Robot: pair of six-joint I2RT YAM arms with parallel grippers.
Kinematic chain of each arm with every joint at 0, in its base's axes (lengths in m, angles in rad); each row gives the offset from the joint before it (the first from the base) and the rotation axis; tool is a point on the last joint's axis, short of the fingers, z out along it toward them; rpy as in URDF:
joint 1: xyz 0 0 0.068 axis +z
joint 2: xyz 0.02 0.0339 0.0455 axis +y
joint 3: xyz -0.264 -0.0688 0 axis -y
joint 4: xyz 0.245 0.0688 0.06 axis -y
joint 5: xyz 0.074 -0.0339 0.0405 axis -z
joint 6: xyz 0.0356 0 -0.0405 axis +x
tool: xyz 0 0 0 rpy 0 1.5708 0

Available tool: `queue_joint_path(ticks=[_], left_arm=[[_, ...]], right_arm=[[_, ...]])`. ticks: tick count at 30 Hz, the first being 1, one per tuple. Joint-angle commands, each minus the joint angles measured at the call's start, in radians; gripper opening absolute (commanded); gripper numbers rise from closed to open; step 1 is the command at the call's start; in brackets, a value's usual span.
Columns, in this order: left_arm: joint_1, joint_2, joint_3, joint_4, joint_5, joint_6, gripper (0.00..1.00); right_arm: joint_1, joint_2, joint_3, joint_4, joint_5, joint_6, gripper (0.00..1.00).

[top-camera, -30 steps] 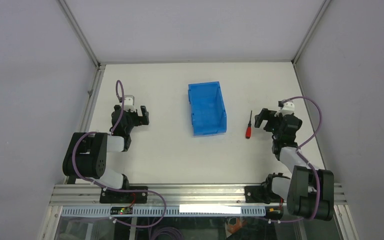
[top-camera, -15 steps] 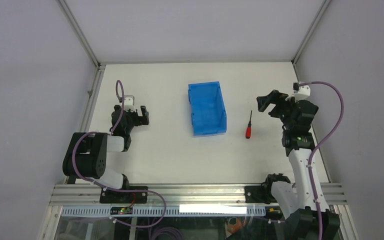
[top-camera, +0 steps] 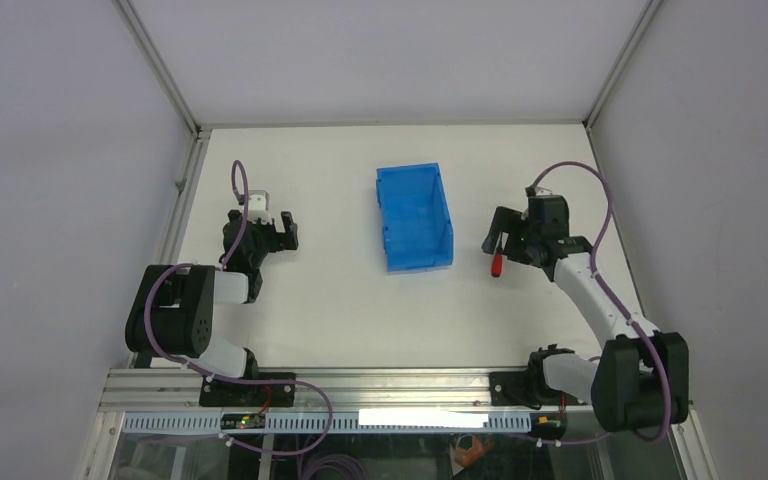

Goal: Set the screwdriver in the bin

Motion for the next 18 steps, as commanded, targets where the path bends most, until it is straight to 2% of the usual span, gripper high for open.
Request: queue_joint_path(ticks=[1,12,15,18], left_arm=[[0.002,-0.011,0.018,0.032,-0.002,-0.009,0.99],[0.002,-0.010,0.018,0.032,-0.001,-0.009,0.99],[0.002,-0.010,0.018,0.032,-0.001,-0.009,0.99],[0.002,-0.010,0.018,0.032,-0.002,-0.009,0.99]], right_arm=[[0.019,0.079,0.020,-0.017,0.087,0.026,0.98],[0.036,0.279,0.110,-0.137,0.118,0.034,0.78],[0.039,0.331,0.136,-0.152,0.129,0.045,0.59],[0.042,0.389,0.163,-0.174,0.133,0.047,0.52]])
